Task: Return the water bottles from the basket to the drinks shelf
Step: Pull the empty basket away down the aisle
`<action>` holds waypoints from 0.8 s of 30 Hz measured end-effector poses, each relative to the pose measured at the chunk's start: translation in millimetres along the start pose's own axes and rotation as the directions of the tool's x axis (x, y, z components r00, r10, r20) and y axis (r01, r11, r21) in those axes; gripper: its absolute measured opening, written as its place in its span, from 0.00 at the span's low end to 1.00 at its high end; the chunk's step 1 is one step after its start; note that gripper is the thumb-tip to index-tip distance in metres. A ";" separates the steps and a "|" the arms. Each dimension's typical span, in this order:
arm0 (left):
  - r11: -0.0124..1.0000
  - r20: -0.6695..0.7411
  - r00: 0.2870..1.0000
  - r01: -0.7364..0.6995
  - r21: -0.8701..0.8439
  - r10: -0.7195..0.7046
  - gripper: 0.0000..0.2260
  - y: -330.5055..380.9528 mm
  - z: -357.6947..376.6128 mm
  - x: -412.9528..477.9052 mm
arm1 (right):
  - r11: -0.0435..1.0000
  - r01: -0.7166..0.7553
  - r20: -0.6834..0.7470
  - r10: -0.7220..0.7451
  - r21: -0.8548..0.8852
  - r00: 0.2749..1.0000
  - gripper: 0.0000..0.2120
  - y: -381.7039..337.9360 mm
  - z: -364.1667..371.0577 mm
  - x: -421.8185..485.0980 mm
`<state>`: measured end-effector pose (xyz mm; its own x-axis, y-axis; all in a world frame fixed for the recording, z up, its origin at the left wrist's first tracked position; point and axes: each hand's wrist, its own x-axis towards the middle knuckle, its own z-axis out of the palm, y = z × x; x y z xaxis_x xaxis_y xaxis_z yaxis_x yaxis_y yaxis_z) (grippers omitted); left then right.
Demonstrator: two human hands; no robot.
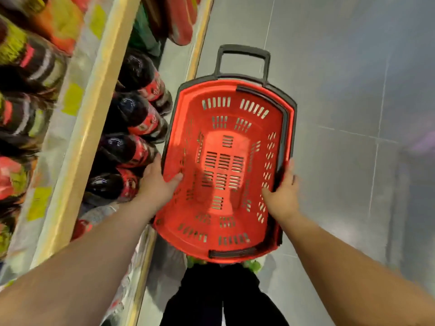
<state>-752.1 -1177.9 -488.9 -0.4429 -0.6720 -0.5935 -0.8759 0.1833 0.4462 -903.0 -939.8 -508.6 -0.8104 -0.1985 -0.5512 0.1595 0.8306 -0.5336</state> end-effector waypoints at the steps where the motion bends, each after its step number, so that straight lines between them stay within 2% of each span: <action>1: 1.000 -0.001 1.000 0.016 0.000 -0.016 0.38 -3.5 10.2 9.3 | 1.000 0.013 -0.033 -0.012 0.016 0.999 0.46 5.4 6.2 6.7; 4: 0.998 -0.036 0.999 0.038 0.043 -0.037 0.41 -10.2 29.9 28.8 | 1.000 0.027 -0.116 -0.025 0.016 0.993 0.43 16.9 14.3 19.0; 7: 0.997 -0.060 0.998 0.028 0.078 -0.024 0.41 -7.2 30.6 36.7 | 0.999 0.052 -0.137 -0.050 0.010 0.989 0.39 19.5 10.5 24.6; 11: 0.982 -0.131 0.987 -0.070 0.178 0.094 0.37 16.2 14.9 27.3 | 0.998 0.003 -0.165 -0.014 -0.070 0.986 0.37 5.1 -17.6 24.5; 15: 0.967 -0.124 0.977 -0.143 0.212 0.172 0.34 59.1 -16.2 -3.9 | 0.996 -0.073 -0.145 0.067 -0.042 0.987 0.36 -18.0 -74.1 3.9; 18: 0.956 -0.117 0.966 -0.203 0.213 0.232 0.33 101.9 -47.1 -44.8 | 0.997 -0.070 -0.152 0.075 0.039 0.986 0.35 -36.0 -127.6 -32.5; 24: 0.930 -0.133 0.926 -0.334 0.153 0.354 0.33 194.2 -108.1 -140.1 | 0.979 -0.037 -0.275 0.093 0.201 0.957 0.37 -63.6 -243.5 -114.9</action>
<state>-839.4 -1125.7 -246.7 -0.6946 -0.6529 -0.3021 -0.6962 0.5042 0.5109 -957.3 -843.0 -255.2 -0.9158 0.0303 -0.4004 0.2995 0.7157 -0.6309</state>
